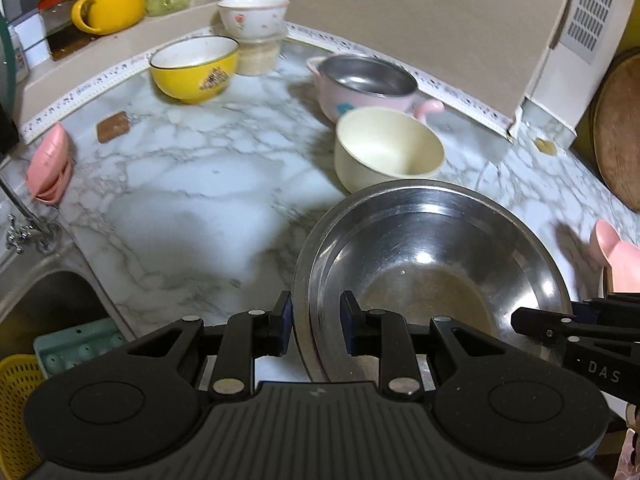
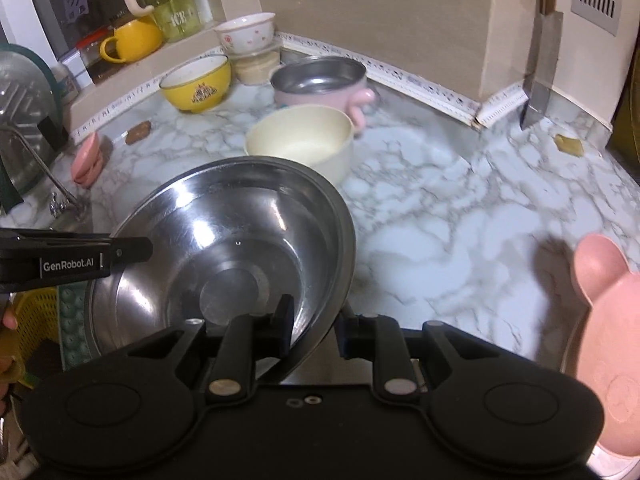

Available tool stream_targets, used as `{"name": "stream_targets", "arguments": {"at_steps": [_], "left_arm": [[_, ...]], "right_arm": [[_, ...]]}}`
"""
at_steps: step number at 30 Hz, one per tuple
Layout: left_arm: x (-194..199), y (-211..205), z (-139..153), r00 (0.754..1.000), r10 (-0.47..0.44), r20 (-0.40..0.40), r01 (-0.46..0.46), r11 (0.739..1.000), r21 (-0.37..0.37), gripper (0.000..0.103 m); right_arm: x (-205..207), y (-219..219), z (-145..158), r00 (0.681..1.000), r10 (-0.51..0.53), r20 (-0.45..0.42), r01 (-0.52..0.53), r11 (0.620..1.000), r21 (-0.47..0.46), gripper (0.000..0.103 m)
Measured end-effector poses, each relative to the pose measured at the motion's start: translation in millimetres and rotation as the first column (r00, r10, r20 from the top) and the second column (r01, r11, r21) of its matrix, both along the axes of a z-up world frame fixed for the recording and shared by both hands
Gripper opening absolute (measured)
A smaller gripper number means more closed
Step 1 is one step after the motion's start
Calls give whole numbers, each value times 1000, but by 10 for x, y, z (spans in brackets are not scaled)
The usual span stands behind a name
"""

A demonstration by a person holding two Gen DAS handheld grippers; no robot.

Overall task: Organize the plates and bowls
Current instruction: 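Carry the steel bowl toward the pink plate stack, set it down, open both grippers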

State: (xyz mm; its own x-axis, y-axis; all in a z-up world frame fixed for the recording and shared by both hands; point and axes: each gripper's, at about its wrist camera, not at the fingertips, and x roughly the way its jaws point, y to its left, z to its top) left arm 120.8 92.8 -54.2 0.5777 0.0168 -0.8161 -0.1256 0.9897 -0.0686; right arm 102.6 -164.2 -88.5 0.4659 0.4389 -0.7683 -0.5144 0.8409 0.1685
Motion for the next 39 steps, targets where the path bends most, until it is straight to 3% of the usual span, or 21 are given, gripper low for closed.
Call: {"name": "stream_targets", "arguments": {"at_steps": [7,23,35,39], "left_arm": [[-26,-183,-142,1000,-13,-14,13,1000,12,24],[-61,-234,-275,1000,1,-17,0,999,36,24],[-106,-222,-205,1000,-10,0,10,999,45,24],[-155,-204,-115,1000,-16,18,15,999,48,24]], "right_arm": [[28,-158,-187,999,-29,-28,28,999,-21,21],[45,-171,-312,1000,-7,-30,6,999,-39,20],[63,-250,-225,999,-30,-22,30,999,-15,29],[48,-306,-125,999,-36,5,36,999,0,39]]}}
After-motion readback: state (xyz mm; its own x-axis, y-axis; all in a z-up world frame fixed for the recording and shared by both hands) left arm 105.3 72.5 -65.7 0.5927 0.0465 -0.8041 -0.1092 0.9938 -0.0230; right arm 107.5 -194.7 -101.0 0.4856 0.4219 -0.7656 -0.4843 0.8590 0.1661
